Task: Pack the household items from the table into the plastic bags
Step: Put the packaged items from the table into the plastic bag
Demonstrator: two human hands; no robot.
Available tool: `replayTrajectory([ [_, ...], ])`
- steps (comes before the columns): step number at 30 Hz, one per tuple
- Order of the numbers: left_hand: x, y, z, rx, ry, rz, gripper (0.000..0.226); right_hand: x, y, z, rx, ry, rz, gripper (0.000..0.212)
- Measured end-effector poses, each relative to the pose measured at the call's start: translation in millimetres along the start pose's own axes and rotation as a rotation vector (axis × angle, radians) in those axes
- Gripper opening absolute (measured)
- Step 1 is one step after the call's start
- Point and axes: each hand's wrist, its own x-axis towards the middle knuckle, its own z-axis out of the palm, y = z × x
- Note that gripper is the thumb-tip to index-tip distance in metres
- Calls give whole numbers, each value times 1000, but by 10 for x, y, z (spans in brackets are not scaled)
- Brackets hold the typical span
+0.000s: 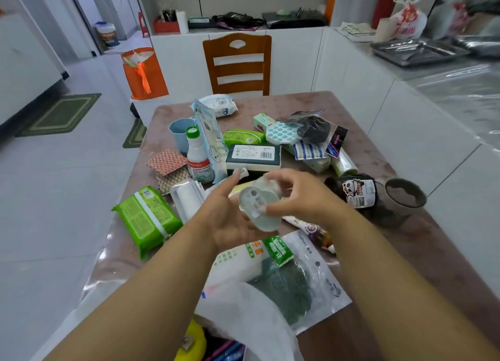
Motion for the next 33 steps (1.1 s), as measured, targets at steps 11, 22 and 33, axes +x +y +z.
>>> replayTrajectory([
  [11, -307, -335, 193, 17, -125, 26, 35, -897, 814, -245, -698, 515, 595, 74],
  [22, -758, -525, -26, -146, 47, 211, 54, -1258, 584, -101, -96, 599, 352, 41],
  [33, -1495, -623, -255, -90, 25, 413, 32, -1258, -779, 966, 1056, -119, 425, 25],
])
